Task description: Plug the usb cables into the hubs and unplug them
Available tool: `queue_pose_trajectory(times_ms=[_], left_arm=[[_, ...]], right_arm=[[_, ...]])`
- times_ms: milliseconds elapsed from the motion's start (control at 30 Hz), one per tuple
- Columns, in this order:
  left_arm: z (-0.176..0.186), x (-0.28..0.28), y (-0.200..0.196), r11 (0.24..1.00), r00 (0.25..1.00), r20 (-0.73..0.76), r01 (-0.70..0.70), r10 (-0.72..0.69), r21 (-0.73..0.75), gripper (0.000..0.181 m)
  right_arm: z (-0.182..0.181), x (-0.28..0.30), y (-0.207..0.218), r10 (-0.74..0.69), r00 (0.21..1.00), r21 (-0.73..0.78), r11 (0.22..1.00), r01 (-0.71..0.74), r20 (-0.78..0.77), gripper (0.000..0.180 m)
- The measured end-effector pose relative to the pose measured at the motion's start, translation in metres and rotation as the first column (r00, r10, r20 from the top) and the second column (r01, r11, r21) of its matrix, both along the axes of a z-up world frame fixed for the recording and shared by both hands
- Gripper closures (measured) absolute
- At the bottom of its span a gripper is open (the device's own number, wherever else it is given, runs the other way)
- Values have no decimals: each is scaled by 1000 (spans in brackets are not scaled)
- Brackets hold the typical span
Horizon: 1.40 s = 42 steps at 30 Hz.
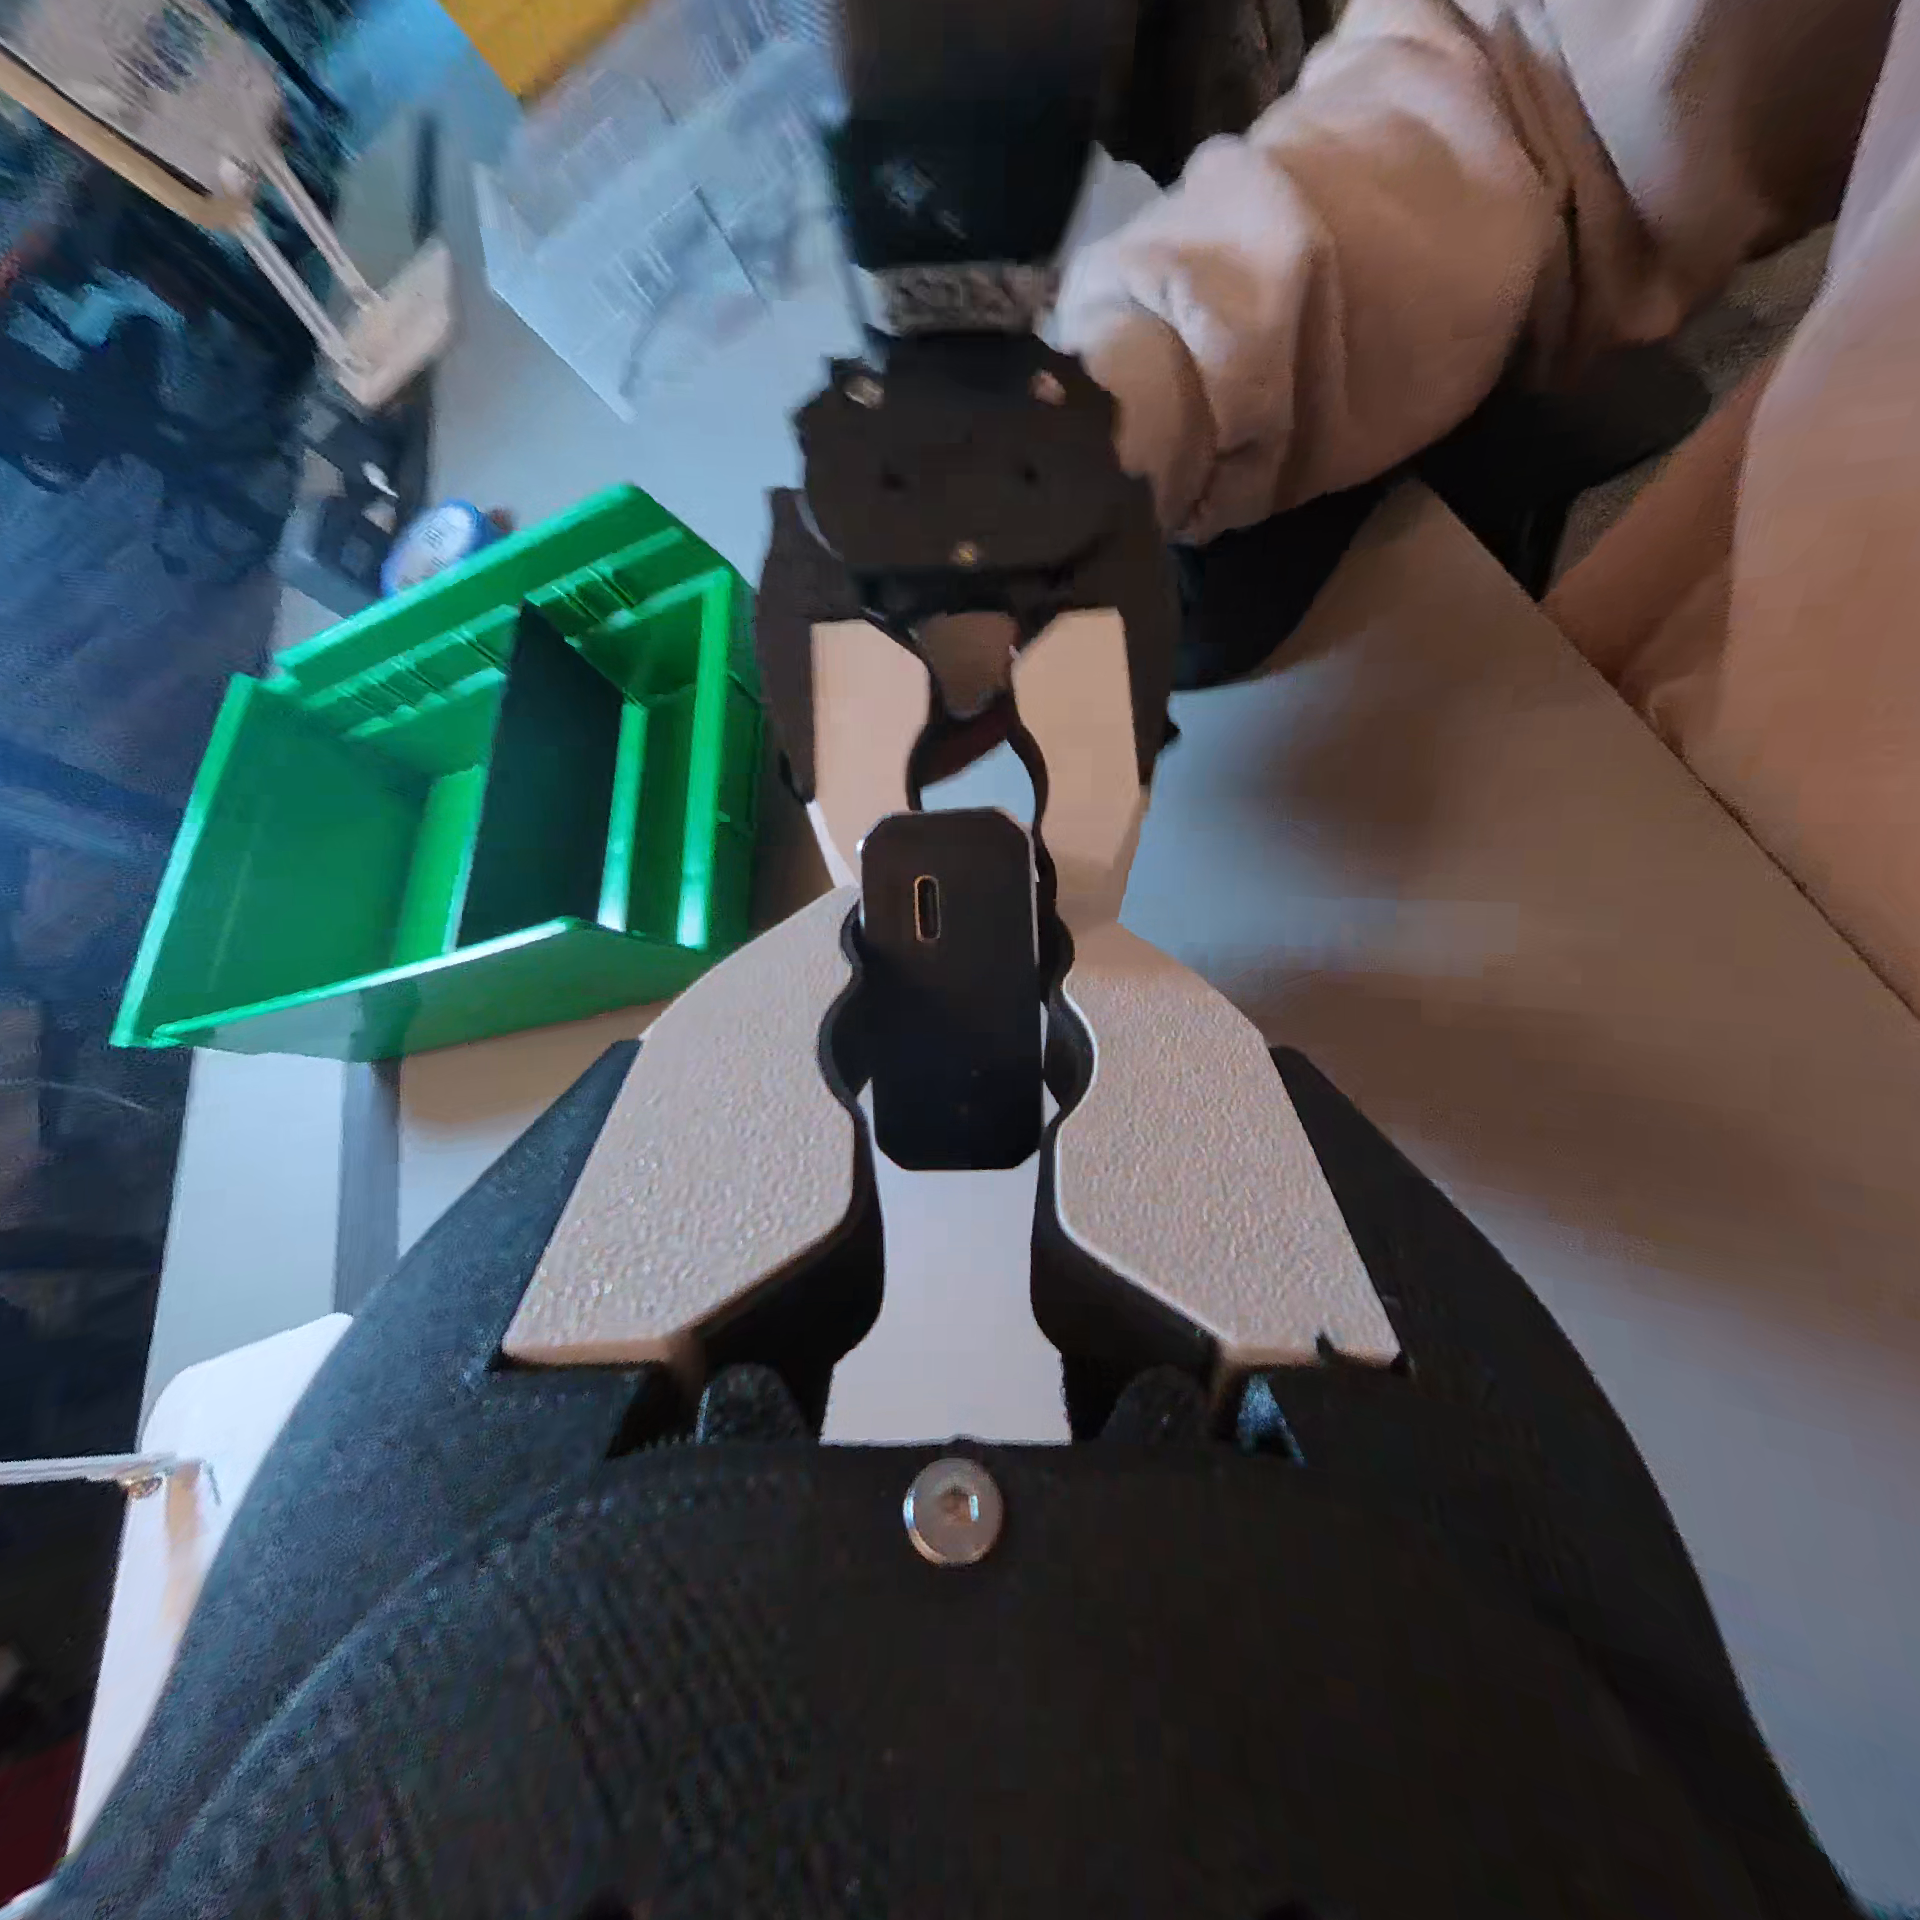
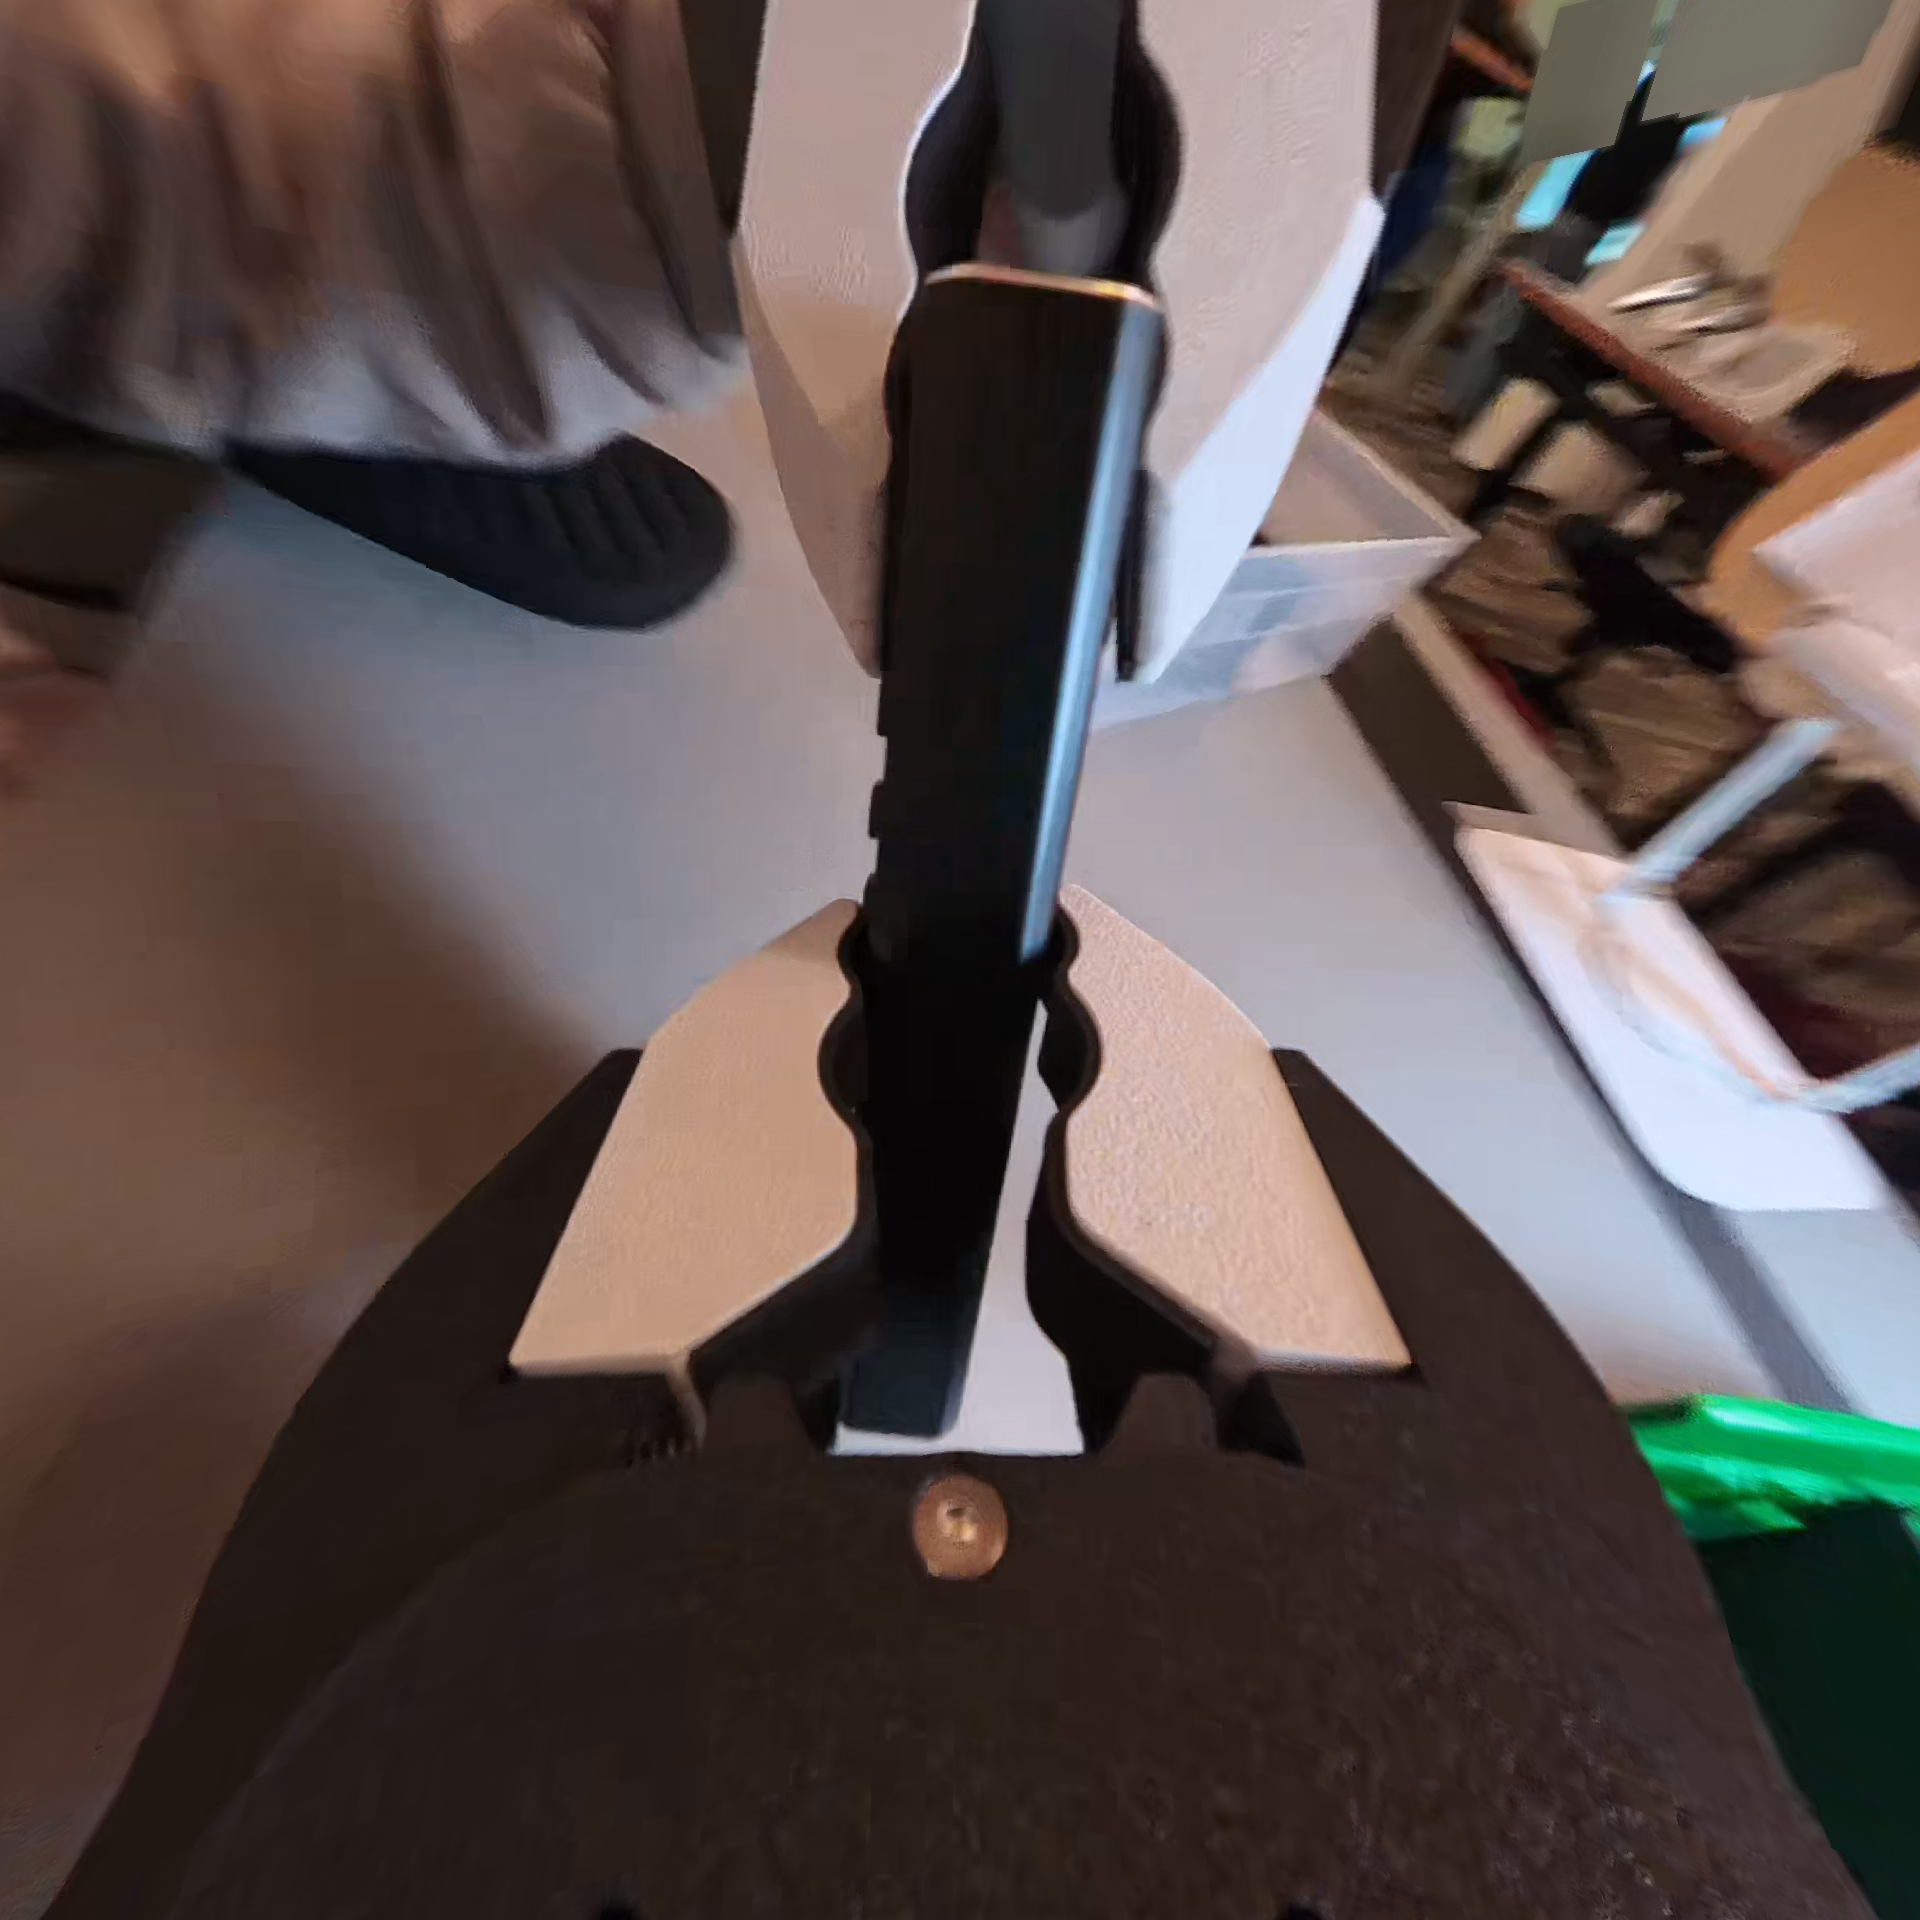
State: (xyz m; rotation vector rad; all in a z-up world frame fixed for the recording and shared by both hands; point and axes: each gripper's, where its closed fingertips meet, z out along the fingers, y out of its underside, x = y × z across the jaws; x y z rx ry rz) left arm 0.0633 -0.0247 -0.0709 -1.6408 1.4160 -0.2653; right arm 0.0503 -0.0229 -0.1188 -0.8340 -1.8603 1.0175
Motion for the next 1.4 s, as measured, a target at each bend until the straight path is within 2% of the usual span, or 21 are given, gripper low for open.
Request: queue_pose_trajectory(times_ms=[67, 133, 233, 300, 433, 533, 600, 667, 767, 800, 900, 1033, 1167, 1233, 1400], left_arm=[[9, -3, 11, 997, 995, 92, -47, 41, 64, 145], [22, -13, 26, 984, 962, 239, -158, 135, 79, 136], [31, -21, 43, 960, 853, 460, -280, 246, 6, 136], [29, -22, 51, 943, 779, 545, -325, 310, -71, 129], [30, -4, 56, 931, 684, 641, -332, 347, -150, 112], [36, 5, 63, 906, 683, 640, -419, 352, -51, 108], [40, 4, 61, 895, 727, 603, -444, 328, 49, 110], [38, 1, 59, 912, 762, 563, -409, 320, 35, 110], [37, -9, 54, 939, 784, 555, -343, 278, 14, 111], [36, -10, 51, 950, 799, 544, -311, 257, 7, 111], [35, -6, 36, 983, 833, 527, -180, 168, -28, 111], [22, 17, 15, 997, 875, 481, -13, 48, -75, 112], [16, 45, -4, 989, 878, 474, 121, -66, -86, 112], [15, 52, -8, 986, 882, 464, 143, -88, -85, 112], [21, 51, -3, 995, 886, 460, 84, -51, -51, 113]], right_arm=[[5, -9, 12, -116, 990, 44, 992, 120, -80, 151], [15, -13, 22, -177, 976, -28, 984, 175, -125, 151], [31, -15, 44, -300, 930, -61, 954, 294, -212, 151], [38, -13, 54, -362, 895, -104, 932, 347, -259, 151], [48, -5, 66, -453, 809, -49, 881, 470, -375, 151], [44, -10, 62, -479, 782, 60, 838, 543, -399, 151], [40, -16, 55, -471, 778, 108, 824, 556, -416, 149], [34, -23, 43, -413, 832, 138, 861, 489, -370, 142], [24, -25, 24, -311, 909, 91, 933, 347, -278, 125], [20, -24, 20, -277, 931, 62, 952, 300, -238, 117], [11, -19, 9, -159, 980, -82, 985, 150, -122, 113], [5, -15, -3, -38, 998, -216, 976, 25, -57, 109], [2, -13, -27, 73, 996, -254, 964, -83, -48, 105], [5, -11, -37, 100, 991, -259, 958, -120, -89, 113], [9, -9, -34, 103, 989, -267, 955, -129, -109, 115]])
